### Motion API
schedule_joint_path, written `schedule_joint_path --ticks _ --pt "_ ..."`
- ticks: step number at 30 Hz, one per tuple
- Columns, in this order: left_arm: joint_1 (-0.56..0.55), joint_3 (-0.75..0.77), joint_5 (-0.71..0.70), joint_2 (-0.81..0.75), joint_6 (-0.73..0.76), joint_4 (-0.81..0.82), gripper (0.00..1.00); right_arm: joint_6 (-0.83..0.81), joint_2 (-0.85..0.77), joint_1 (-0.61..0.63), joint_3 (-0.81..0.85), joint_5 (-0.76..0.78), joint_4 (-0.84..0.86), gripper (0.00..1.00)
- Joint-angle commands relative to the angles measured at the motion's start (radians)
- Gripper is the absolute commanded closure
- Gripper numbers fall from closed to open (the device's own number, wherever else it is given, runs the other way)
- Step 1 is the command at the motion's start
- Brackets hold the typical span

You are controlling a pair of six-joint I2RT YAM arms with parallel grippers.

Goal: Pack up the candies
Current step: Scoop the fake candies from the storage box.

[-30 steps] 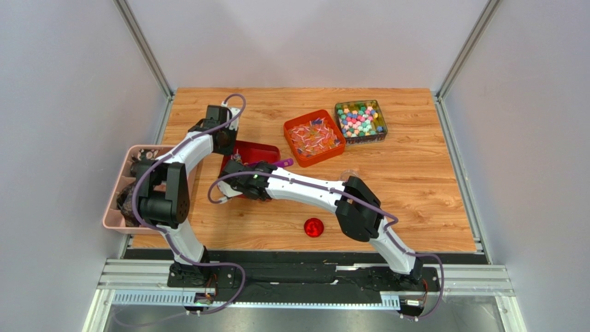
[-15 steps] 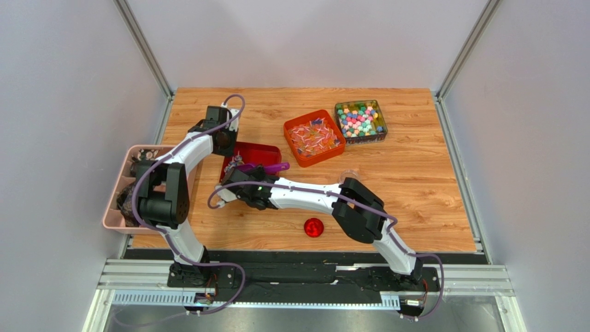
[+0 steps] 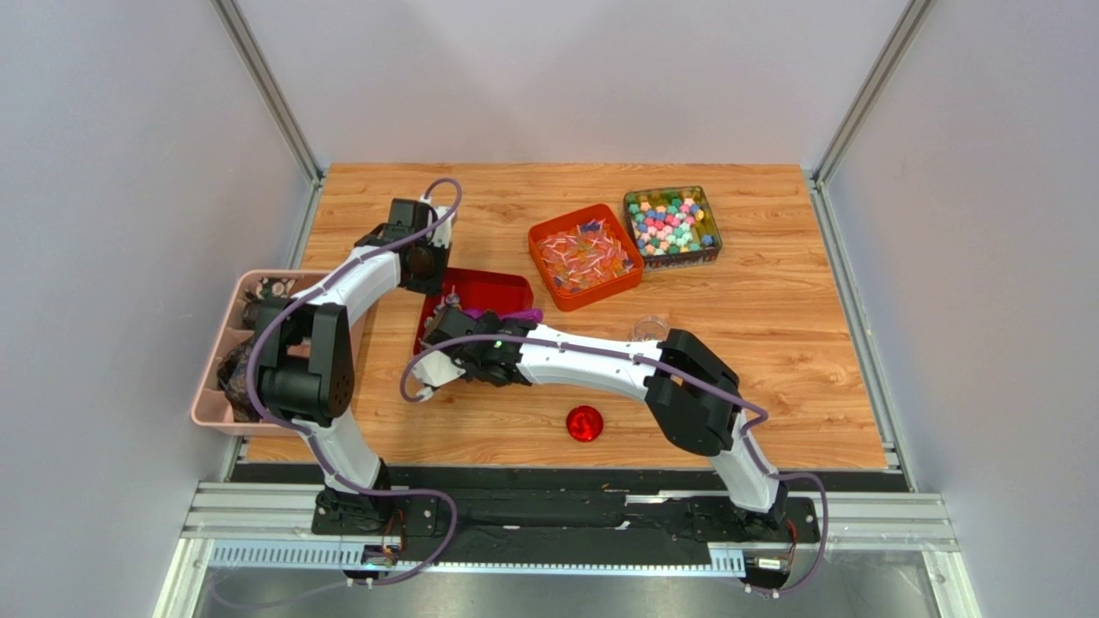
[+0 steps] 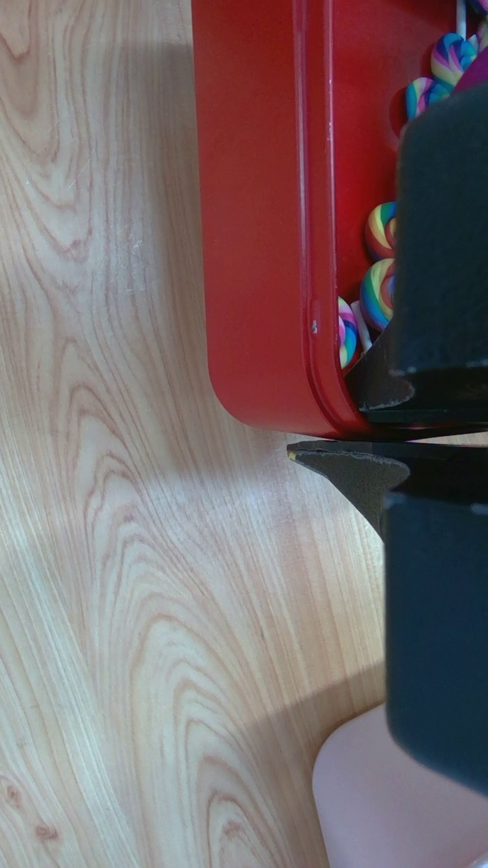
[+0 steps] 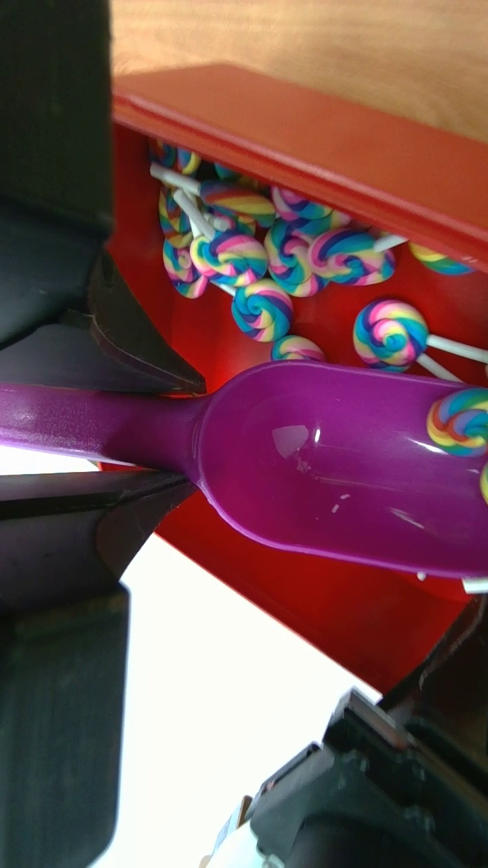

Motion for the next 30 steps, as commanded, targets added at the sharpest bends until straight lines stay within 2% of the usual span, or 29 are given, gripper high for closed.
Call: schedule_joint_path --ticks 1,9,11,12,13,16,20,25,30 --pt "0.004 0.044 0.021 -0.072 0.011 0.066 1.00 -0.101 -0.010 -0.005 -0.061 -0.050 -0.168 1.00" --pt "0.004 0.044 -0.014 -0.072 0.032 0.067 1.00 -0.109 -0.032 -0.023 -0.067 -0.078 -0.263 1.00" --pt "0.004 0.038 -0.013 -0.073 0.037 0.079 1.00 -0.052 -0.020 -0.025 0.021 -0.180 -0.347 1.00" --pt "0.004 0.035 -0.010 -0.072 0.040 0.081 1.00 -0.029 -0.004 -0.028 0.061 -0.217 -0.440 1.00" --pt "0.004 0.035 -0.004 -0.072 0.040 0.083 1.00 -0.002 0.037 -0.031 0.151 -0.254 -0.488 1.00" --pt "0.003 0.036 0.042 -0.067 0.043 0.083 1.00 0.045 0.104 -0.037 0.218 -0.314 -0.573 1.00" --pt "-0.002 0.032 0.081 -0.067 0.058 0.087 1.00 0.055 0.134 -0.045 0.226 -0.354 -0.561 1.00" --pt "-0.008 0.024 0.070 -0.073 0.067 0.089 1.00 0.095 0.143 -0.030 0.212 -0.280 -0.415 1.00" --pt "-0.017 0.031 0.030 -0.076 0.037 0.061 1.00 0.235 0.201 -0.020 0.368 -0.222 -0.423 1.00"
